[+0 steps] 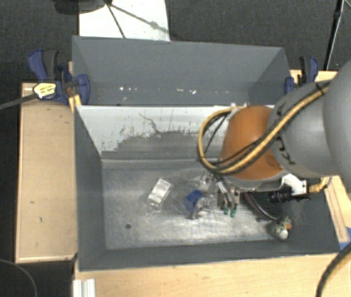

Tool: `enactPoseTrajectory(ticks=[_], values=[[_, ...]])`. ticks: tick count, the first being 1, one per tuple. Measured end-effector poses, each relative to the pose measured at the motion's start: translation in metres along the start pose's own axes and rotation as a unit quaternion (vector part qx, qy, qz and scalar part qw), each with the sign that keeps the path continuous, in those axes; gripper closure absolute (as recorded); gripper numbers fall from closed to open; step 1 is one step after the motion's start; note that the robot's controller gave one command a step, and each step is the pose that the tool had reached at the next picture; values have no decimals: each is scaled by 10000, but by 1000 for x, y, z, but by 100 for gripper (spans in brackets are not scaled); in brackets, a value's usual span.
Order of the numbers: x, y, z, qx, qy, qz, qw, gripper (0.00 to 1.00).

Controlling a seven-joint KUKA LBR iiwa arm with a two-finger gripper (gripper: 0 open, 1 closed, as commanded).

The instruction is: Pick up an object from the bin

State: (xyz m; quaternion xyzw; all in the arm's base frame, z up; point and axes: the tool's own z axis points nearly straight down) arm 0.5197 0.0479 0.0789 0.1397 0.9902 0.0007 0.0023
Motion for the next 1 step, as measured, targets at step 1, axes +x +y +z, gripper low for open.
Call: enactPoseTrajectory(ticks=[1], values=[[15, 4, -137, -10, -23, -142, 9999, 100]])
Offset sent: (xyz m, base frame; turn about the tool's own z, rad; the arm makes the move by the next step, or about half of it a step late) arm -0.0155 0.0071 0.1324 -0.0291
